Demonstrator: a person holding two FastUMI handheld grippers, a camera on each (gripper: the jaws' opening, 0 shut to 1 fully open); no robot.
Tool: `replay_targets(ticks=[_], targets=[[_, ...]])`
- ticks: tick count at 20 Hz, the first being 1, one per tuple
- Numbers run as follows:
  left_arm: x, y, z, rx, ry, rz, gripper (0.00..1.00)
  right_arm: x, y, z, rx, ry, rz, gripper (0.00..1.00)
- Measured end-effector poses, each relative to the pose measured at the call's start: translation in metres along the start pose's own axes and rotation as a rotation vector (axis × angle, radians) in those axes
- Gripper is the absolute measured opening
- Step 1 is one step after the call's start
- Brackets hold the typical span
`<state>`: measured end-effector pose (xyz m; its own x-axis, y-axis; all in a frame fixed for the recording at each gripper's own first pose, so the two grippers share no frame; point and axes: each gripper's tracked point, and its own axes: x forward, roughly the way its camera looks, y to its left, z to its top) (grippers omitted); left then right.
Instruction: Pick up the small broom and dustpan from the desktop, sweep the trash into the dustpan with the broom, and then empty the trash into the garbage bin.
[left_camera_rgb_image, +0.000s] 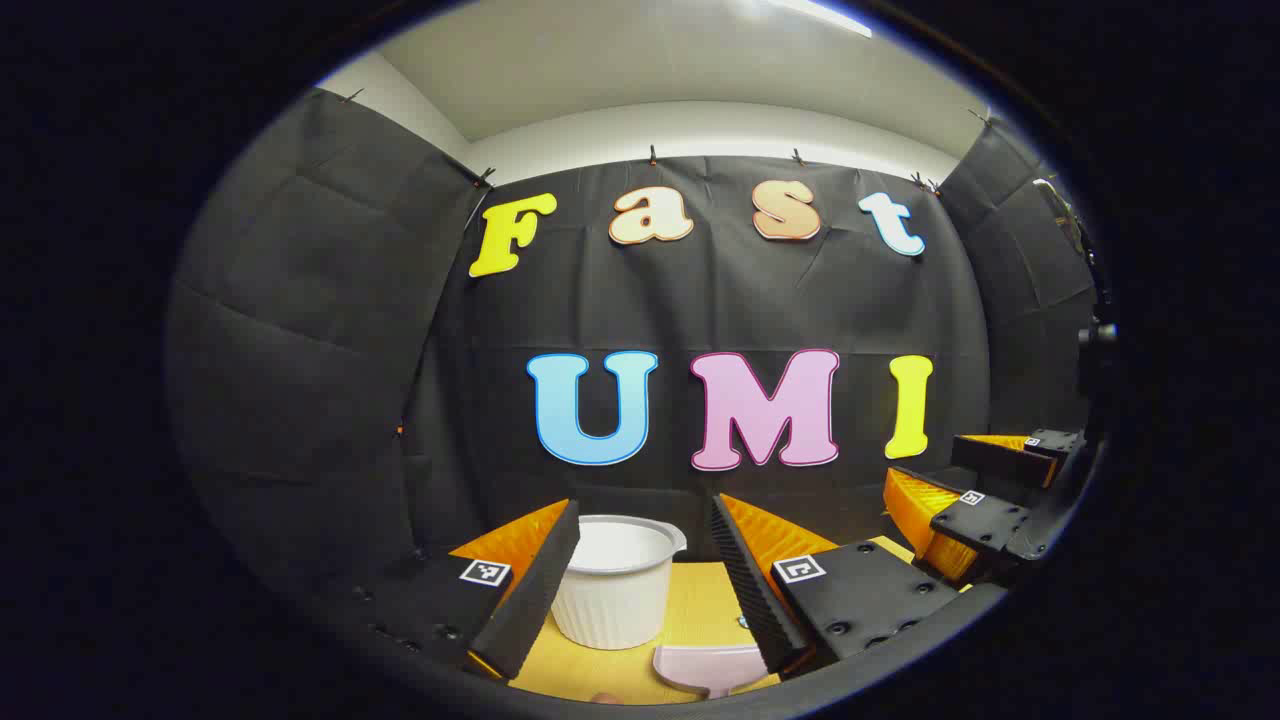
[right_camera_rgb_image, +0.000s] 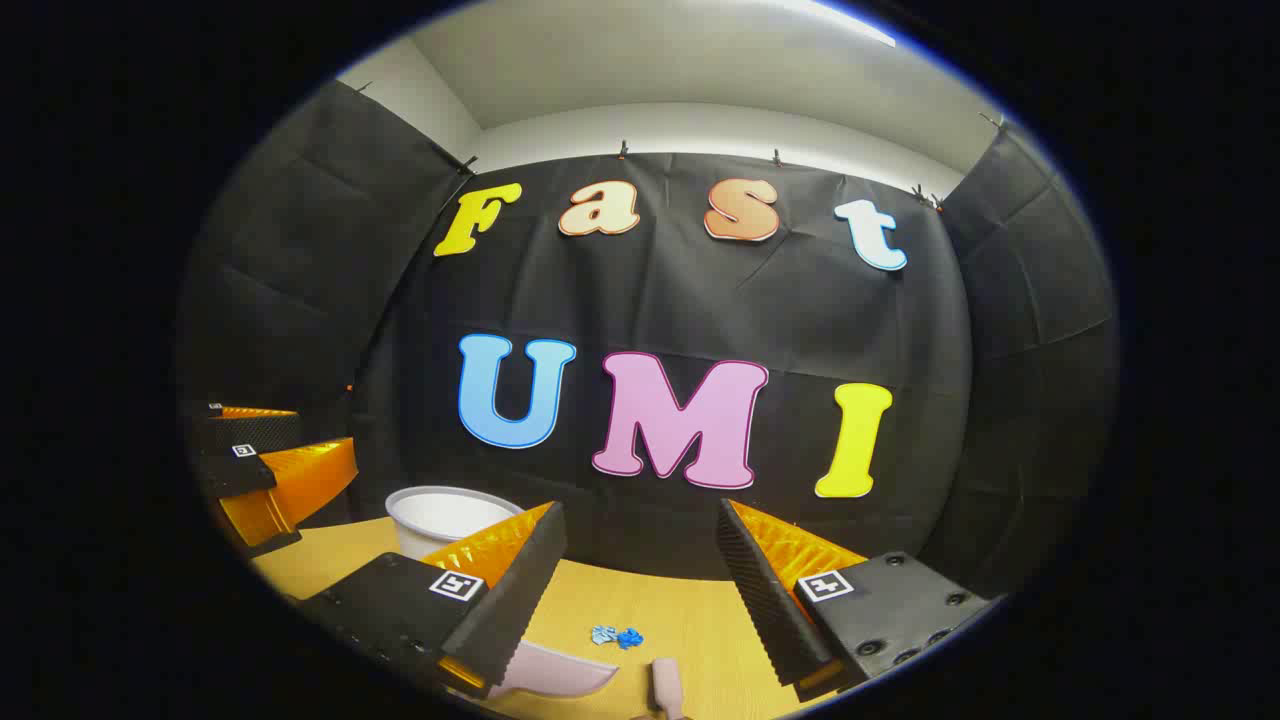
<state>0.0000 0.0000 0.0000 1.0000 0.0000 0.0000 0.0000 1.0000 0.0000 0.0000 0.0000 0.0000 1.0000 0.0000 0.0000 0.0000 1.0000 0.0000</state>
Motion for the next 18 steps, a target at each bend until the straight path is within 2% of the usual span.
replay_targets(ticks=[5,9,13,18], targets=[[0.005,-0.003,-0.010,-0.030,0.026,-0.027,0.78,-0.006,-0.009,-0.002,-0.022,0.007,-0.025,0.97],[0.009,-0.010,-0.001,-0.043,-0.007,-0.066,0.78,-0.010,-0.015,-0.001,-0.015,0.011,-0.039,0.98],[0.013,-0.021,-0.004,-0.036,-0.001,-0.104,0.78,-0.014,-0.011,0.000,0.023,0.013,-0.013,0.98],[0.018,-0.034,-0.011,-0.043,0.011,-0.141,0.77,-0.017,-0.028,0.000,0.014,0.013,-0.055,0.98]])
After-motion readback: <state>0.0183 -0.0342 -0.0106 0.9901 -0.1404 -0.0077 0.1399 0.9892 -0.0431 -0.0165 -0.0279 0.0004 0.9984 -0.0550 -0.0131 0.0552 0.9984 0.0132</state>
